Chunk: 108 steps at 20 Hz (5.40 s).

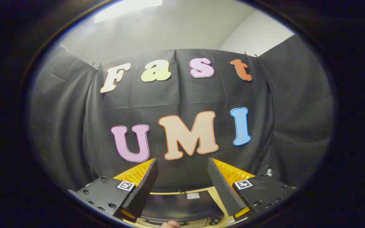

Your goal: Open the toaster oven, put the food inside, and close the toaster oven door.

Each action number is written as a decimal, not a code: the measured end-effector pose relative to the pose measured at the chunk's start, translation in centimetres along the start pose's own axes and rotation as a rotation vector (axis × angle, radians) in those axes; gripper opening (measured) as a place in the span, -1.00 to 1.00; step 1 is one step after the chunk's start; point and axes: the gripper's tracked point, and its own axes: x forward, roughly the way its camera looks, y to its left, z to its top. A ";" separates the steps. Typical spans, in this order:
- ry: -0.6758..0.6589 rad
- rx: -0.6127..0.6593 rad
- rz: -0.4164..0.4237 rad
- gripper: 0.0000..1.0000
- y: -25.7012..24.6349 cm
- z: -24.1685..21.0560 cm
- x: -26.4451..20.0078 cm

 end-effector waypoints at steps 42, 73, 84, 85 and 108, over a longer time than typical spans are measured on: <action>0.027 -0.028 -0.053 0.96 0.9 -7.7 -3.0; 0.367 -0.052 -0.005 1.00 2.7 -27.3 -8.7; 0.527 -0.148 -0.032 1.00 1.0 -31.6 -17.8; 0.550 -0.160 -0.033 0.99 0.9 -32.5 -18.5; 0.577 -0.132 -0.178 1.00 -7.7 -31.8 -17.6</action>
